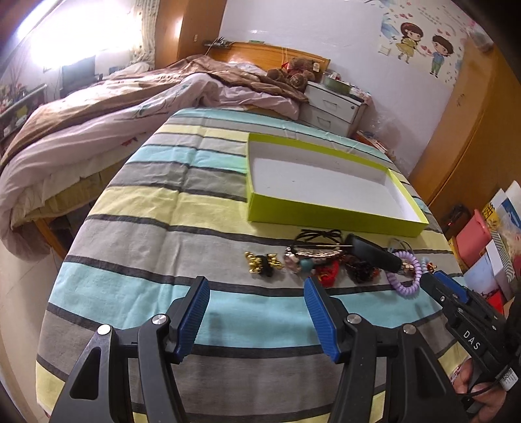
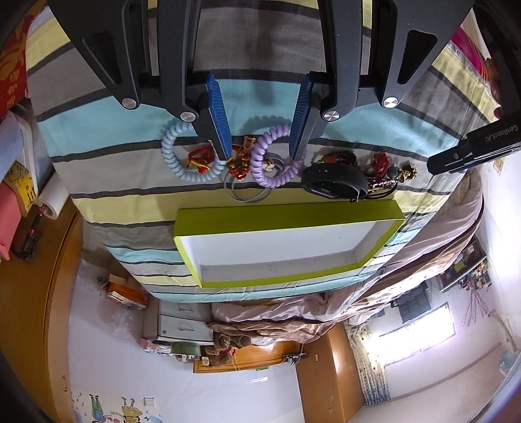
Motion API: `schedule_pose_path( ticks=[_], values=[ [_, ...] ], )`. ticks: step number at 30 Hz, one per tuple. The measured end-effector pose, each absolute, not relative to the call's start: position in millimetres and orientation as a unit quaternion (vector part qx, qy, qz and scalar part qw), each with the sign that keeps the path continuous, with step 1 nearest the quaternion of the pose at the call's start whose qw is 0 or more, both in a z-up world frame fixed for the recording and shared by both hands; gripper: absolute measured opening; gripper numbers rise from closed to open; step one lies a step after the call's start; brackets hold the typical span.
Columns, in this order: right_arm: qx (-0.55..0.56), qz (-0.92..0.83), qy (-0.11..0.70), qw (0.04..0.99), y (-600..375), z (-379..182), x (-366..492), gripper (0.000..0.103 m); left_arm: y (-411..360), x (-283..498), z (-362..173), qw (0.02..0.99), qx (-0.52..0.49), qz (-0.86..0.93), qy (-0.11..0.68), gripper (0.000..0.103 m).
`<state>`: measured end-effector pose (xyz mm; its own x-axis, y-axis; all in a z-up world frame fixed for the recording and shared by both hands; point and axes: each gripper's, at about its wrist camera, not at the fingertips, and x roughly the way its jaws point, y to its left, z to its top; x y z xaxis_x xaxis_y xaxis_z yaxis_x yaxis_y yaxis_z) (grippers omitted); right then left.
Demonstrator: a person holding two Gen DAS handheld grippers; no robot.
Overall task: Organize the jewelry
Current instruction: 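Grasp the purple coiled hair tie with the right tool while the left tool grasps the gold-black charm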
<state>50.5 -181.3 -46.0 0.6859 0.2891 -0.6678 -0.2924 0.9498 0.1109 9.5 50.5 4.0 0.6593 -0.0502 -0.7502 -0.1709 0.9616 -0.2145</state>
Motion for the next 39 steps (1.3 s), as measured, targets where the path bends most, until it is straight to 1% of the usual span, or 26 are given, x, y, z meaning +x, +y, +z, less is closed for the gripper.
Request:
schedule_pose_path(
  ticks=[11, 12, 13, 15, 17, 19, 20, 31, 39],
  values=[
    [-0.017, 0.146, 0.385, 0.911, -173, -54, 66, 0.038, 60, 13, -4, 0.899, -0.146, 0.014, 0.413, 0.060],
    [-0.016, 0.147, 0.385, 0.911, -172, -54, 67, 0.035, 60, 14, -5, 0.897, -0.148, 0.008, 0.415, 0.060],
    [-0.017, 0.146, 0.385, 0.911, -172, -55, 67, 0.028, 60, 15, -6, 0.896, -0.148, 0.006, 0.419, 0.060],
    [-0.019, 0.147, 0.387, 0.910, -171, -55, 68, 0.021, 59, 15, -8, 0.893, -0.148, 0.002, 0.425, 0.060],
    [-0.021, 0.148, 0.389, 0.909, -170, -56, 69, 0.021, 60, 15, -10, 0.892, -0.150, 0.001, 0.427, 0.060],
    [-0.019, 0.146, 0.388, 0.910, -171, -56, 69, 0.012, 60, 15, -10, 0.892, -0.146, -0.001, 0.427, 0.060],
    [-0.017, 0.147, 0.387, 0.910, -172, -56, 69, 0.010, 60, 16, -10, 0.892, -0.142, 0.000, 0.428, 0.060],
    [0.017, 0.151, 0.365, 0.918, -186, -42, 67, 0.010, 59, 36, -12, 0.888, -0.119, 0.013, 0.444, 0.060],
    [0.029, 0.151, 0.354, 0.923, -193, -29, 70, 0.010, 49, 51, -17, 0.888, -0.075, 0.028, 0.452, 0.060]
  ],
)
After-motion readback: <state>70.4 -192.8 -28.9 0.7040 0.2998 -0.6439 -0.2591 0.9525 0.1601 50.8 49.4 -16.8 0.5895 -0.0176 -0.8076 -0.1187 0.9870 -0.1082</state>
